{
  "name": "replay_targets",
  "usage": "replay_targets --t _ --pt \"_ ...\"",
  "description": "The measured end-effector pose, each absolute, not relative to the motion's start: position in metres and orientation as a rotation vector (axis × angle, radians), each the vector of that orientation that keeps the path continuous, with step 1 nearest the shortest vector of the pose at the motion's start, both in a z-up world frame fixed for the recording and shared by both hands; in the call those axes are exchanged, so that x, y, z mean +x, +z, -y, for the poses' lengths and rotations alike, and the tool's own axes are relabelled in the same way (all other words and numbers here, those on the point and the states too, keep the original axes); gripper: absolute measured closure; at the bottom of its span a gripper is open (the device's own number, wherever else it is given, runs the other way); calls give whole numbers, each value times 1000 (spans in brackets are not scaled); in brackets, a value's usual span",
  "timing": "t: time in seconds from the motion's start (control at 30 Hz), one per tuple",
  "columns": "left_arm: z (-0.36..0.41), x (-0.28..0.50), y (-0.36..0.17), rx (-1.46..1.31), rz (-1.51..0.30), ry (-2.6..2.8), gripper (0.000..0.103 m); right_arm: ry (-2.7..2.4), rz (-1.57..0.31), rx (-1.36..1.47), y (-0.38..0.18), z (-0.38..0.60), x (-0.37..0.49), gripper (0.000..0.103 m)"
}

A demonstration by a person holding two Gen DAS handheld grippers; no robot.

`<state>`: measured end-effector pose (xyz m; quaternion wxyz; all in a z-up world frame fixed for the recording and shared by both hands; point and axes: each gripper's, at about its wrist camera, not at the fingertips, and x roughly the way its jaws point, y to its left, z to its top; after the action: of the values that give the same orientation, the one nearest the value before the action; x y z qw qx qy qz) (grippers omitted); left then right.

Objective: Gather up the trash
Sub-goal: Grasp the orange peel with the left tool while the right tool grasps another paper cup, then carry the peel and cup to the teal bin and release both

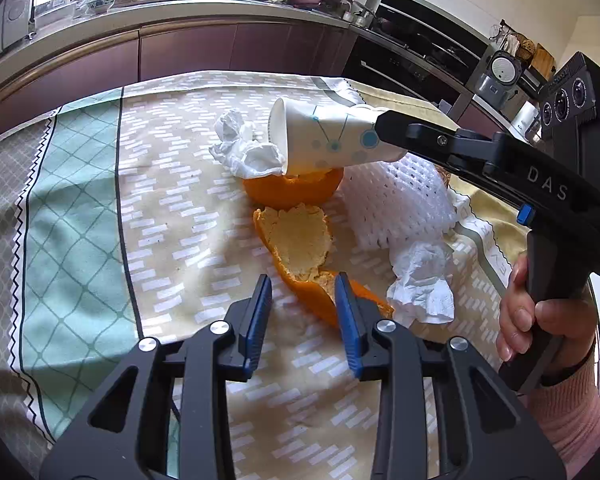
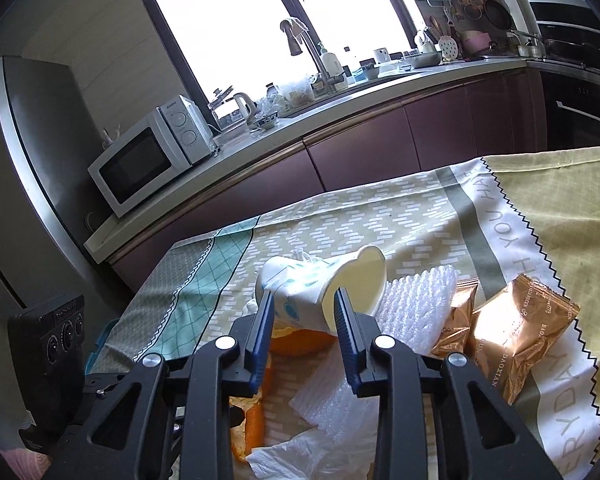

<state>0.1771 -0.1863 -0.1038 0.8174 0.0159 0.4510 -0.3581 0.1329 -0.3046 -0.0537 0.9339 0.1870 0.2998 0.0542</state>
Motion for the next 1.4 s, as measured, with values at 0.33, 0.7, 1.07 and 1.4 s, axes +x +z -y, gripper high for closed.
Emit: replay_targets --t 0.33,0.7,1.07,1.4 --pt "183 179 -107 -3 -975 -779 81 149 -606 394 -53 304 131 94" --pt "163 173 -94 -27 -935 -778 92 173 -564 349 -35 293 120 99" --pt "112 153 -64 -68 -842 -729 92 254 -528 295 -13 260 109 99" --pt "22 138 -39 -155 -773 -605 92 417 -553 240 -8 188 121 99"
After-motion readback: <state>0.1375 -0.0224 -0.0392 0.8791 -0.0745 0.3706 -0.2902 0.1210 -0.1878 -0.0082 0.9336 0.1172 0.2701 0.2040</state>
